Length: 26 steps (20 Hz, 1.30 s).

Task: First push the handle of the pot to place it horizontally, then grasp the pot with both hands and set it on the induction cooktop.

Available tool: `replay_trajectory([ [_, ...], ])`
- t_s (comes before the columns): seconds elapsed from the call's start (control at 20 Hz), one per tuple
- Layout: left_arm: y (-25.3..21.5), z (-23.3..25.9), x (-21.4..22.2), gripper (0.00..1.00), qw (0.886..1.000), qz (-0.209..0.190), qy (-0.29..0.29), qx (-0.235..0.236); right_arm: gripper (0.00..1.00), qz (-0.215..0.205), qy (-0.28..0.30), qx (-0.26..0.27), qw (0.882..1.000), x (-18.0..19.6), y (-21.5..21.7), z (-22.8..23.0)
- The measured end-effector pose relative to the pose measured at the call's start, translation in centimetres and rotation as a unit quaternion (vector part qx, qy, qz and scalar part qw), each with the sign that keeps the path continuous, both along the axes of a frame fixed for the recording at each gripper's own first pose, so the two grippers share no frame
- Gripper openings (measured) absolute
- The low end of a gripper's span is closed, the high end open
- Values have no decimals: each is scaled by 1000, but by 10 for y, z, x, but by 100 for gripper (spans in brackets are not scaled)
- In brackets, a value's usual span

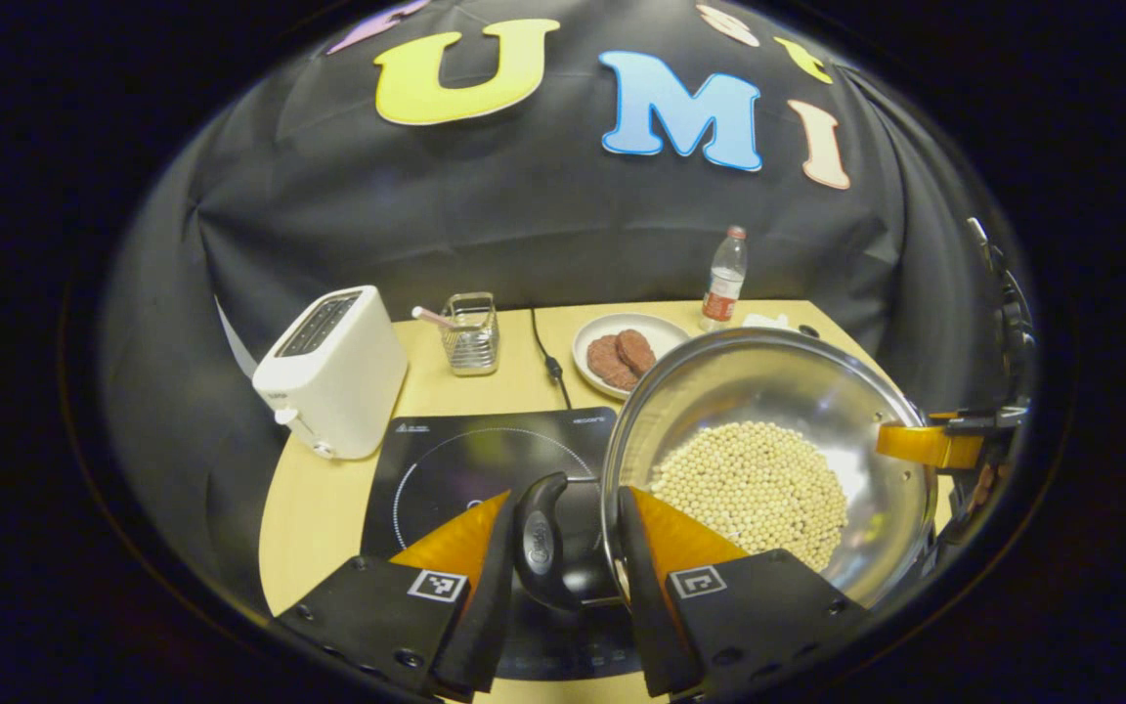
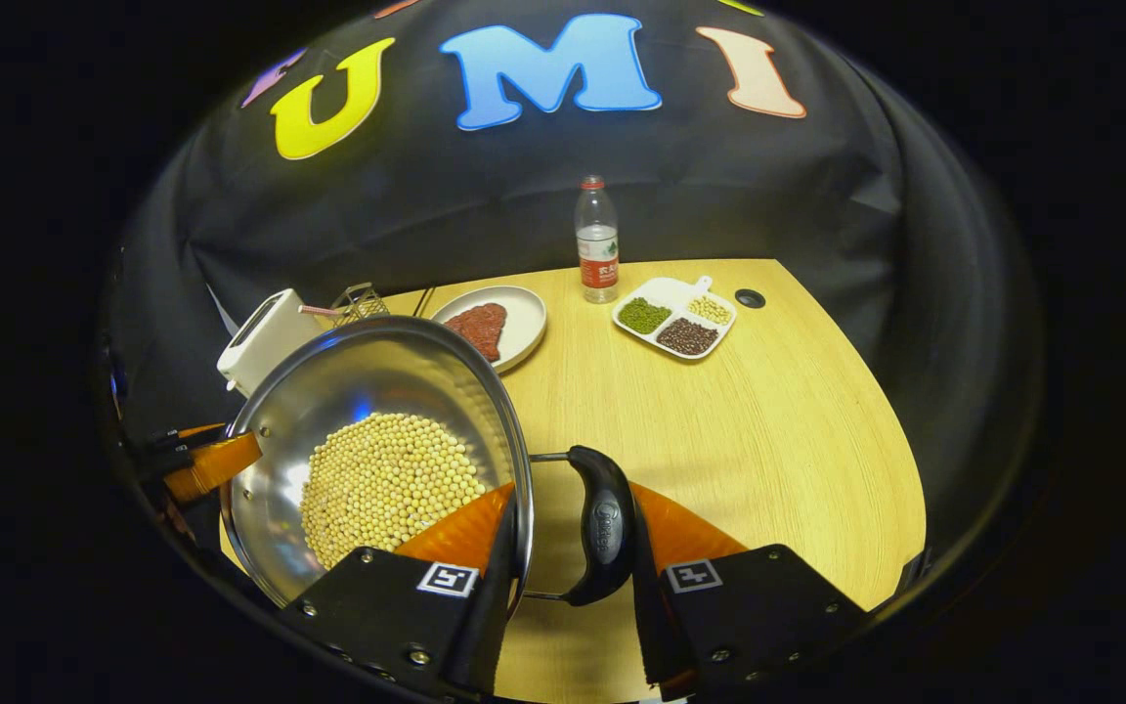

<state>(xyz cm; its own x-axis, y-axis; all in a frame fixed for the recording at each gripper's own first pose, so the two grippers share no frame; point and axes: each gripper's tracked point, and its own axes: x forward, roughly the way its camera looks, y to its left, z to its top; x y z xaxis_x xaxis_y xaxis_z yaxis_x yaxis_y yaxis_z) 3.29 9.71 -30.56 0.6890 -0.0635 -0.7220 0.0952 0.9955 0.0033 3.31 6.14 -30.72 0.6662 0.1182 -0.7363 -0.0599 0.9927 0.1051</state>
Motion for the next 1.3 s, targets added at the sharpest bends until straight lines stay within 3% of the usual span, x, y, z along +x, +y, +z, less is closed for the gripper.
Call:
replay_trajectory([
  [0.1, 16, 3, -2, 61, 1000, 2, 0, -1, 55, 3, 0, -2, 1000, -3, 15, 4],
  [0.55, 83, 1, -9, 58, 1000, 15, 7, 6, 55, 23, 5, -5, 1000, -5, 82, 1],
  [0.6, 90, 0, -7, 61, 1000, 17, 6, 6, 55, 26, 5, -5, 1000, -3, 87, 0],
  [1.3, 164, -5, -1, 58, 999, 32, 5, 15, 55, 40, 11, -3, 999, 13, 156, -8],
])
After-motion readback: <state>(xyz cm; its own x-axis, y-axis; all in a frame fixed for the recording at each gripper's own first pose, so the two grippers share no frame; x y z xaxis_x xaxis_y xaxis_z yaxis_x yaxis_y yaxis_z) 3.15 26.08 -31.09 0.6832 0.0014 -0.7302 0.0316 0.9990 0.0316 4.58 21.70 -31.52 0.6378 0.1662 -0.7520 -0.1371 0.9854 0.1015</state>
